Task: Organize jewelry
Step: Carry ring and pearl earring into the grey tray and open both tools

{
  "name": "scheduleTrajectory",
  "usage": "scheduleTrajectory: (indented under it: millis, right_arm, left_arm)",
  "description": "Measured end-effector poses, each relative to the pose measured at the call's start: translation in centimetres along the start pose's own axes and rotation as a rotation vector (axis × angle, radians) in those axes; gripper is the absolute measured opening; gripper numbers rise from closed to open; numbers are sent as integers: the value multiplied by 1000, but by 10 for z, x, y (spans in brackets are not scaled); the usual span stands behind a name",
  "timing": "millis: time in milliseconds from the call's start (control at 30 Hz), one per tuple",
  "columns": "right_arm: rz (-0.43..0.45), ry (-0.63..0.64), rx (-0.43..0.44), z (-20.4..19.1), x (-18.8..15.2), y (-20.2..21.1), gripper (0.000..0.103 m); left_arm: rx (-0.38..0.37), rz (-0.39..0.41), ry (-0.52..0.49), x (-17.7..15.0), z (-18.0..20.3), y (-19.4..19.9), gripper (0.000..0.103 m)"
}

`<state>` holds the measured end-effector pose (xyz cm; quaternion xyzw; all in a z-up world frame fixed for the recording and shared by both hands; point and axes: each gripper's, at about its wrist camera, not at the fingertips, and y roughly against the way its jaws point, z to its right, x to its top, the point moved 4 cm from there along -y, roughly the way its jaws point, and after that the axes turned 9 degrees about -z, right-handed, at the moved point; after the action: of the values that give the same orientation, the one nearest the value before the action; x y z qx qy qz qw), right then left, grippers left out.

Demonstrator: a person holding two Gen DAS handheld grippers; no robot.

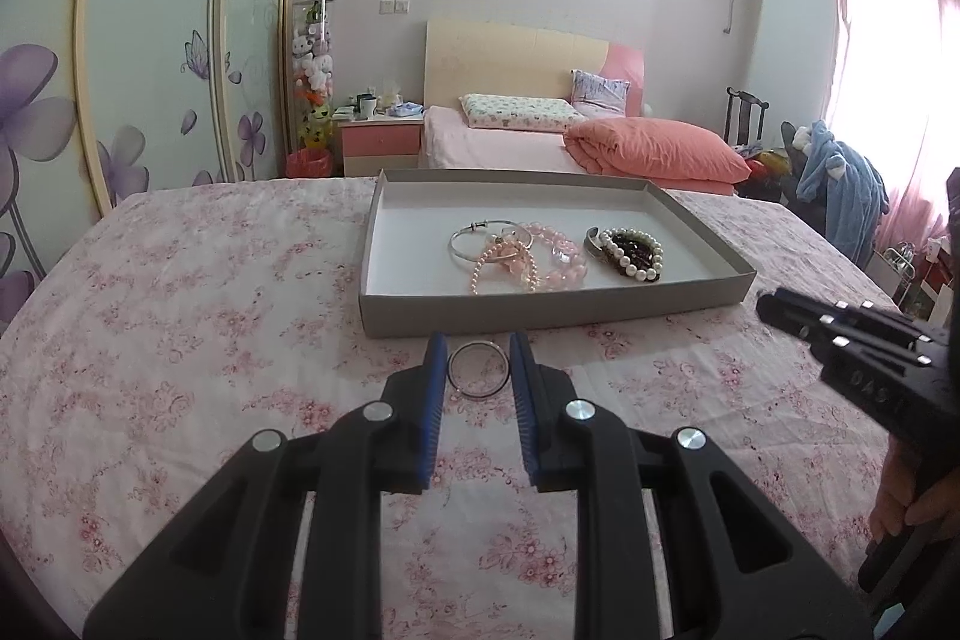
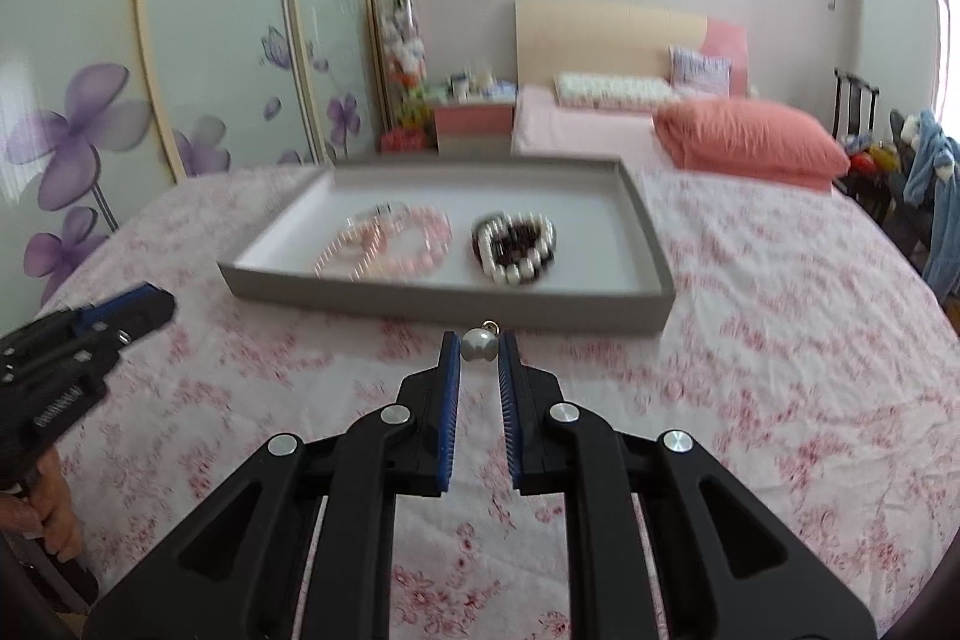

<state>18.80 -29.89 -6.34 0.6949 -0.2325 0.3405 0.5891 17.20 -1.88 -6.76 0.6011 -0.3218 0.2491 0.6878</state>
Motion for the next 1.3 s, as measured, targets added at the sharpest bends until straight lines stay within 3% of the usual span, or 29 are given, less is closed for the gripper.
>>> scheduleTrajectory:
  millis: [367,600,933,1300]
  right_arm:
    - [154,3,-32,-2,42,14,14]
    - [198,-17,-32,2,73,2,14]
    - [113,-76,7,14,95,-50,14]
    - [-11,-92,22,16,88,-102,14]
  left_arm:
    - [15,71,-5,35,9,2,22]
    - [37,93,1,65,11,-18,22]
    - [35,52,-15,87,18,-63,22]
    - [27,-21,-25,90,17,-107,22]
